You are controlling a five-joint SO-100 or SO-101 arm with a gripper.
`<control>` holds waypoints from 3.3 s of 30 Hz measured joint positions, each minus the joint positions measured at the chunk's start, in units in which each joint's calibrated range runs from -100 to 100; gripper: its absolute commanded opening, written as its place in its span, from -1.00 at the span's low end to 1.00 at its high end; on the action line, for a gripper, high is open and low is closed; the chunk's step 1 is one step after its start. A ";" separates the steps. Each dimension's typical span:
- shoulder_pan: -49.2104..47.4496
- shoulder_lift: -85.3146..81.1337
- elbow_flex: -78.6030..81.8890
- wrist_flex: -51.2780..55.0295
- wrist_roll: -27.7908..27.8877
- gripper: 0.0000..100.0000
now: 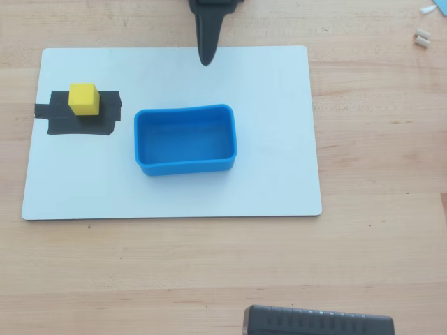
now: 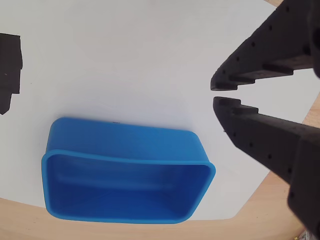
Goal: Pick up yellow cube and drop it in the blue rectangular bin
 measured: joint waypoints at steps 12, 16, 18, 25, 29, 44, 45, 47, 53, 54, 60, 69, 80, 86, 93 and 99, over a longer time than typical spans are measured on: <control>10.96 28.14 -28.26 6.10 6.54 -0.99; 16.12 38.62 -39.08 7.95 10.06 -0.99; 18.98 43.76 -44.39 8.57 11.92 -0.99; 26.53 58.14 -57.01 9.10 16.51 -0.99; 30.42 65.25 -62.02 9.10 18.46 -0.99; 35.27 81.85 -68.34 4.95 19.88 -0.49; 35.66 82.02 -68.34 4.68 19.88 -0.48; 35.98 82.65 -68.34 4.51 19.88 -0.48; 35.98 85.22 -68.44 4.15 19.88 -0.39; 35.98 85.75 -68.44 3.89 19.88 -0.35; 35.90 89.04 -68.44 2.74 19.58 -0.30; 35.74 92.68 -68.44 0.00 19.58 -0.31; 34.39 95.43 -68.44 -1.50 18.66 -0.75; 33.28 95.43 -68.74 -0.18 15.24 -0.75; 27.32 84.24 -68.74 7.42 10.01 -0.75; 17.32 74.39 -68.74 13.87 4.88 -0.75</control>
